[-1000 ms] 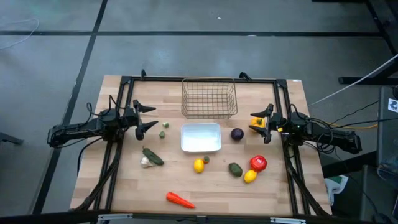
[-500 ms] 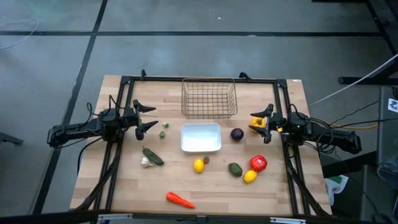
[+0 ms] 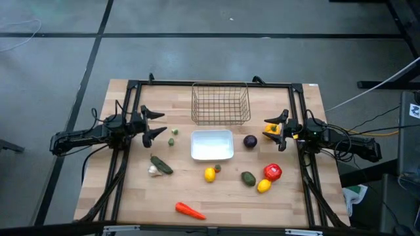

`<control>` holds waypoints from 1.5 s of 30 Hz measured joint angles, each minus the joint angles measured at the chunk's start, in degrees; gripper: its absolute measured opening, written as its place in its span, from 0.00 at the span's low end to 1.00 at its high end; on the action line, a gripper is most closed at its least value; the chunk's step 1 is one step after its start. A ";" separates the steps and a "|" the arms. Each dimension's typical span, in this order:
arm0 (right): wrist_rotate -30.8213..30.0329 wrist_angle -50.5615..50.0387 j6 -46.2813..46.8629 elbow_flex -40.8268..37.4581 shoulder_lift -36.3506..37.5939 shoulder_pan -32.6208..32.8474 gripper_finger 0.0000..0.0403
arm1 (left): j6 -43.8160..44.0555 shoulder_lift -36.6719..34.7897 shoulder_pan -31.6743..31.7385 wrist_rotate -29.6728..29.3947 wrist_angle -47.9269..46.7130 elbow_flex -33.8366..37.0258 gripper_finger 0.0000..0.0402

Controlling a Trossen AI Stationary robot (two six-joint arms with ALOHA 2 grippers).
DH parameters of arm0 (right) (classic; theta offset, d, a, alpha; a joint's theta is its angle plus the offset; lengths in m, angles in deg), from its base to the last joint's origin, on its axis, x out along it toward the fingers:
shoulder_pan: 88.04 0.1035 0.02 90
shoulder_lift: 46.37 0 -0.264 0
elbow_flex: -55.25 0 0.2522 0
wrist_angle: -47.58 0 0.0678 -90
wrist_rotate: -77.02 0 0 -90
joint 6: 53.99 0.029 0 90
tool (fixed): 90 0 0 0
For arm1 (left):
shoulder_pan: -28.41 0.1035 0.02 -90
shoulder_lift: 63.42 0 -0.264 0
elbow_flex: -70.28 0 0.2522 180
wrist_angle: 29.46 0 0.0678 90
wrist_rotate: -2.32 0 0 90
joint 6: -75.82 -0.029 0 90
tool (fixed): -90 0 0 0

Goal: Sort produce into baskets
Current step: Put the green mushroom into the white bin

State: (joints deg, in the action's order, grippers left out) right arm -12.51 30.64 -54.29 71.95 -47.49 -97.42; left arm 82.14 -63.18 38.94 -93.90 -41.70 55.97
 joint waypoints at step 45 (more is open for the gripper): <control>3.21 0.07 12.03 -0.01 0.00 0.00 0.70 | 14.37 13.70 -0.01 -5.51 8.97 -4.61 0.80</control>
State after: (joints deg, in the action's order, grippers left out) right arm -9.29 30.71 -42.27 71.93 -47.49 -97.42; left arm 96.51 -49.48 38.93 -99.41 -32.72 51.36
